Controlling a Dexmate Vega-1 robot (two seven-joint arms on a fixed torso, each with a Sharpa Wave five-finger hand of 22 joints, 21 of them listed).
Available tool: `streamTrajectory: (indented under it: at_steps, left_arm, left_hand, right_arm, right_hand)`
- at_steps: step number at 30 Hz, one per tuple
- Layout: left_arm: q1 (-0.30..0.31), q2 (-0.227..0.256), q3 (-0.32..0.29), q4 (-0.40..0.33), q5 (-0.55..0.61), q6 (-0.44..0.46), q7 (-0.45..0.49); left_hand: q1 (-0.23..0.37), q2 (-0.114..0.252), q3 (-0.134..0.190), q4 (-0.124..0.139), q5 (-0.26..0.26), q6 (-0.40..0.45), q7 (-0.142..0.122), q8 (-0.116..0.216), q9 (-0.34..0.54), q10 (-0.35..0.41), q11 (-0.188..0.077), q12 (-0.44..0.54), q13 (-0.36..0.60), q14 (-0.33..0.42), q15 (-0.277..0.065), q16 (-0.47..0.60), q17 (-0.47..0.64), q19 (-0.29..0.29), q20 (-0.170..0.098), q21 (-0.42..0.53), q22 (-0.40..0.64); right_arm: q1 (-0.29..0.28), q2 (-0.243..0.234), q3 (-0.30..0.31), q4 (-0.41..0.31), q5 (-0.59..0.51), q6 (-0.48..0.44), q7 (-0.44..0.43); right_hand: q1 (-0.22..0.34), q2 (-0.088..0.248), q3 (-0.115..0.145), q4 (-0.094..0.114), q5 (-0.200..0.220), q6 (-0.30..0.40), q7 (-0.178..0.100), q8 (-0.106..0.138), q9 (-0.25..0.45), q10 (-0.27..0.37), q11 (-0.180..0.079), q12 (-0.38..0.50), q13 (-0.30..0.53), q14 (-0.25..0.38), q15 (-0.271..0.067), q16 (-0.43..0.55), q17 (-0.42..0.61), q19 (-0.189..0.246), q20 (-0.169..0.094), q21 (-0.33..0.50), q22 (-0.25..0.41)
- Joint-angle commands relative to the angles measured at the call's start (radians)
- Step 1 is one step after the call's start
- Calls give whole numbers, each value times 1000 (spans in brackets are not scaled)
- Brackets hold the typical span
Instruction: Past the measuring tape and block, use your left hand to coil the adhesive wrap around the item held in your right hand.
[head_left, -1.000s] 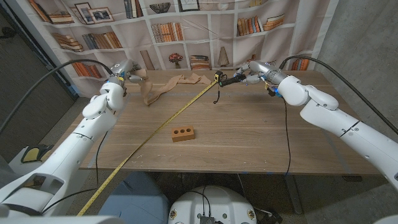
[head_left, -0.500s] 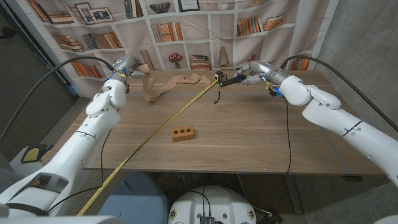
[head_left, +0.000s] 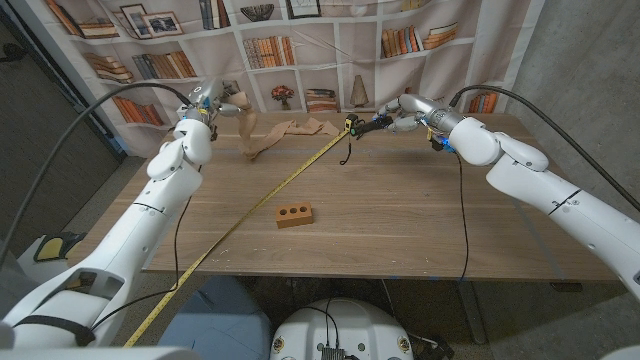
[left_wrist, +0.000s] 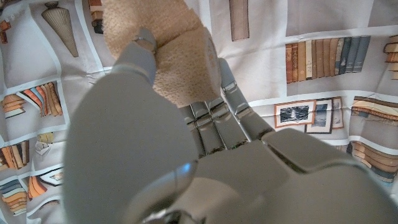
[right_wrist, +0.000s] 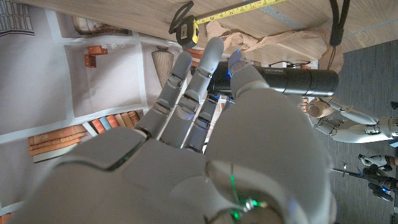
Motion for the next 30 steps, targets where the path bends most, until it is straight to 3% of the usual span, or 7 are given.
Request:
streamTrajectory:
  at_steps: [1,15,30]
  left_arm:
    - [-27,-39,13,-11,-44,-46,20]
    - [-42,-95,39,-55,-89,-98,43]
    - [-42,-108,54,-92,-92,-149,64]
  left_hand:
    - [205,218,13,8,2,19,19,6,0,4,-7,-1,3,39,-28,-2,5,-3,-2,11,-3]
    - [204,217,15,7,2,16,14,10,-1,3,-6,-4,5,43,-29,-10,8,-8,-2,28,-18]
    - [203,216,17,8,2,15,15,14,-3,6,-8,-8,5,48,-28,-17,12,-14,-2,43,-35]
  right_arm:
    - [15,8,-9,22,2,38,2]
    - [21,17,-20,42,-3,72,4]
    - [14,14,-21,25,-13,67,7]
  right_hand:
    - [0,11,41,33,5,85,75,4,2,319,-8,4,138,3,-19,-1,5,-2,-78,8,-1]
    - [-1,11,41,35,6,85,75,3,2,320,-7,2,137,4,-19,-2,4,-3,-77,9,-1]
    - [1,10,41,33,6,86,78,3,2,320,-5,3,141,6,-20,-2,5,-3,-77,10,-1]
